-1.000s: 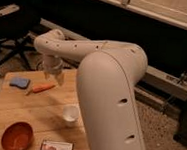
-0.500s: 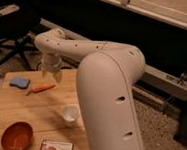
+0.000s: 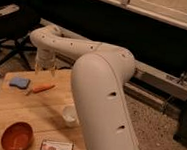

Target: Place the pepper in the ceramic cup

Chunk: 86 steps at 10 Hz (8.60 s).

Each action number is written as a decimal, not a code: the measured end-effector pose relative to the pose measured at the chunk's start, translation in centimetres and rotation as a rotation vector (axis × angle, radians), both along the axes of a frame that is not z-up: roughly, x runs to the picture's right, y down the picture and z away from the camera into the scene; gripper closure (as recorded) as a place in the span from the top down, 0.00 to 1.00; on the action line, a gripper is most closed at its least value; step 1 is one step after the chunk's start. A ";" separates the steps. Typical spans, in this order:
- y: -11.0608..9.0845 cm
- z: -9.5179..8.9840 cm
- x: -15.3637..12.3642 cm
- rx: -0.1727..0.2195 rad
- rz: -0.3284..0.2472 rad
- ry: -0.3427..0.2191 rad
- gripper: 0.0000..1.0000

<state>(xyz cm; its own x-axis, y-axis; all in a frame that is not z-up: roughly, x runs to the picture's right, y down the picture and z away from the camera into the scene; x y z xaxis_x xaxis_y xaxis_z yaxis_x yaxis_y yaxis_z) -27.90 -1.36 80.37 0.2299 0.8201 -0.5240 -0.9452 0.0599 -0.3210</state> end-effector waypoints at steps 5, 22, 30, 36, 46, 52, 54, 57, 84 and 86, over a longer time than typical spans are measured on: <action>0.7 0.4 -5.0 0.075 -0.324 -0.229 0.65; -2.7 2.5 -3.8 0.321 -1.274 -0.657 0.65; 1.3 8.9 -3.7 0.272 -1.292 -0.823 0.65; 4.0 8.6 -3.5 0.302 -1.206 -0.962 0.65; 7.8 8.1 -4.4 0.403 -1.141 -0.951 0.65; 9.2 9.2 -6.2 0.357 -1.158 -0.951 0.65; 9.2 10.0 -6.7 0.347 -1.160 -0.941 0.65; 8.6 10.8 -7.2 0.341 -1.151 -0.929 0.65; 6.1 3.9 -4.0 0.330 -1.021 -1.034 0.14; 5.5 1.0 -2.3 0.345 -1.002 -1.043 0.16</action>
<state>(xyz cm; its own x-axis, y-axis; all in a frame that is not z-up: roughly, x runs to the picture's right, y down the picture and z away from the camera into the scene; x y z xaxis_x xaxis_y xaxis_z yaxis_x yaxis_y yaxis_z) -30.19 4.17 81.39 0.9003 0.1441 0.4108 0.1758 0.7430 -0.6458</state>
